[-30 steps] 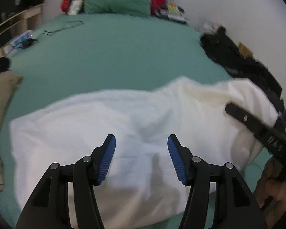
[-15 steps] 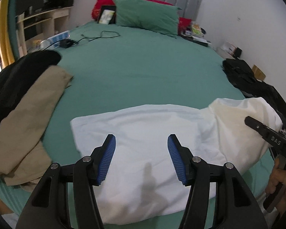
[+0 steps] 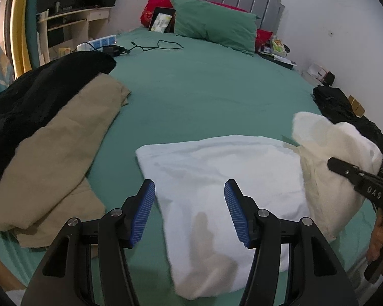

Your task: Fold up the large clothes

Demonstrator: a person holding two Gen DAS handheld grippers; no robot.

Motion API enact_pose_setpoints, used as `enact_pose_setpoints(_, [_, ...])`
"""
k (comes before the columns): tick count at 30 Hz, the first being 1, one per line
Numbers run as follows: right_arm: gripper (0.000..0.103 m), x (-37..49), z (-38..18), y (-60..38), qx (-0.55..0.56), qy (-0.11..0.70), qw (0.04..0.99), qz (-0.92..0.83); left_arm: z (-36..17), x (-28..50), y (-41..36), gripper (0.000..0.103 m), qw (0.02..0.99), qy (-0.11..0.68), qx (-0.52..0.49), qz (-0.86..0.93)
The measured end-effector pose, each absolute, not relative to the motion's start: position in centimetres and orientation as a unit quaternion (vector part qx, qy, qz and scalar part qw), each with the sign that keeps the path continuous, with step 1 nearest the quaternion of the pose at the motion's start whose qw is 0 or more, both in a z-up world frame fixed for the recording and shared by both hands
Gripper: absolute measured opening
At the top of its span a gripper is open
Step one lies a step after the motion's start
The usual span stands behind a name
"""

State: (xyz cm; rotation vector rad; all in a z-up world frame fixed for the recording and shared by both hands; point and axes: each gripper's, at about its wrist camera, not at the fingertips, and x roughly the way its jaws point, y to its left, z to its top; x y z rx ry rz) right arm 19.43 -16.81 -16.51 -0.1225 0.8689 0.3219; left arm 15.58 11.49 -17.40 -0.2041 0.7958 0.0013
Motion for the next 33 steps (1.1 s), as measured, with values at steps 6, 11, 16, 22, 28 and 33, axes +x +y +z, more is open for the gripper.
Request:
enact_pose_setpoints(6, [0.020, 18.7, -18.2, -12.8, -0.092, 0.442, 0.873, 0.185, -18.1, 15.8, 12.8, 0.060, 0.908, 0.401, -0.121, -0.004])
enact_pose_setpoints(11, [0.034, 17.5, -18.8, -10.0, -0.117, 0.445, 0.860, 0.221, -18.7, 15.7, 14.5, 0.060, 0.899, 0.416, -0.140, 0.000])
enact_pose_setpoints(16, [0.073, 16.1, -19.2, -7.2, -0.108, 0.451, 0.825, 0.323, -18.6, 15.4, 16.3, 0.060, 0.893, 0.420, -0.163, 0.012])
enact_pose_setpoints(22, [0.078, 13.9, -20.4, -4.8, -0.114, 0.460, 0.777, 0.414, -18.4, 15.2, 17.5, 0.060, 0.888, 0.426, -0.171, 0.022])
enact_pose_setpoints(28, [0.078, 12.1, -19.9, -5.3, -0.119, 0.455, 0.768, 0.434, -16.4, 14.8, 16.7, 0.060, 0.904, 0.385, -0.185, -0.013])
enact_pose_setpoints(33, [0.078, 11.2, -17.7, -8.4, -0.098, 0.428, 0.800, 0.409, -15.0, 15.6, 14.3, 0.060, 0.912, 0.359, -0.187, -0.070])
